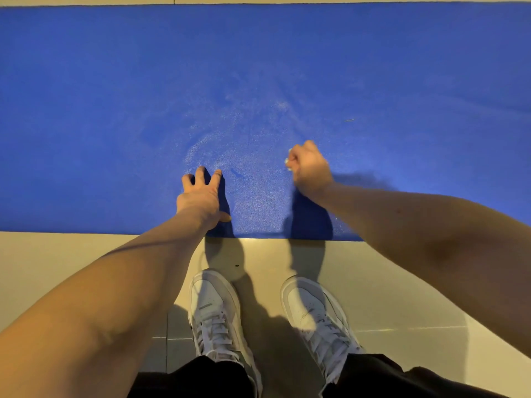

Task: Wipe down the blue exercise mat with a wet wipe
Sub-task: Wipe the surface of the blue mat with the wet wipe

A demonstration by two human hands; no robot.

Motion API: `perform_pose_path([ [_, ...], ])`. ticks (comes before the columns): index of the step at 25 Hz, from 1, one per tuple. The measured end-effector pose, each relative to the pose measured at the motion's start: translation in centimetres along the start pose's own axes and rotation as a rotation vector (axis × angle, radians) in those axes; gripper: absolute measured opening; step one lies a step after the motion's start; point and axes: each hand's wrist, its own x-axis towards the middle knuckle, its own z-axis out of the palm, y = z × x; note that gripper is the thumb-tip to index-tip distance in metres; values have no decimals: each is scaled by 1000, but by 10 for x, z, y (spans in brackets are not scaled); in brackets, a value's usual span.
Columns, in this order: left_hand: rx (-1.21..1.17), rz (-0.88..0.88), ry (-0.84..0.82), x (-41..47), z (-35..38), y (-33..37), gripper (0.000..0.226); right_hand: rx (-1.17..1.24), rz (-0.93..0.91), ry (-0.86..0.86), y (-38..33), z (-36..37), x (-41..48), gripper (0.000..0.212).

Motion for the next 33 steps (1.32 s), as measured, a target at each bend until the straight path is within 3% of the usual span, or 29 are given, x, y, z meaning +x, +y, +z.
perform_pose_path([
  [2,0,-5,-1,-1,-1,0,122,-26,163,130,20,-14,4,10],
  [5,12,-9,2,0,-2,1,122,-72,284,176,7,-11,11,17],
  [8,-4,-5,-4,0,-3,0,120,-131,201,71,-32,15,10,22],
  [11,1,-6,-5,2,-2,0,120,-66,-5,-66,-66,50,0,19],
  [16,11,-6,-2,3,-2,0,120,-94,-130,-193,-58,40,7,21],
  [19,-6,8,-7,3,-3,0,120,-61,-32,-36,-19,2,14,18],
  [24,11,15,0,5,-4,0,120,-197,329,187,7,-12,27,23],
  [26,19,9,-1,5,-4,0,120,-161,265,153,-18,10,25,24],
  [30,23,23,-32,12,-9,0,115,-139,-51,-123,-76,54,5,33],
  [33,1,34,-28,19,-21,0,101,-232,-202,-216,-71,43,13,32],
])
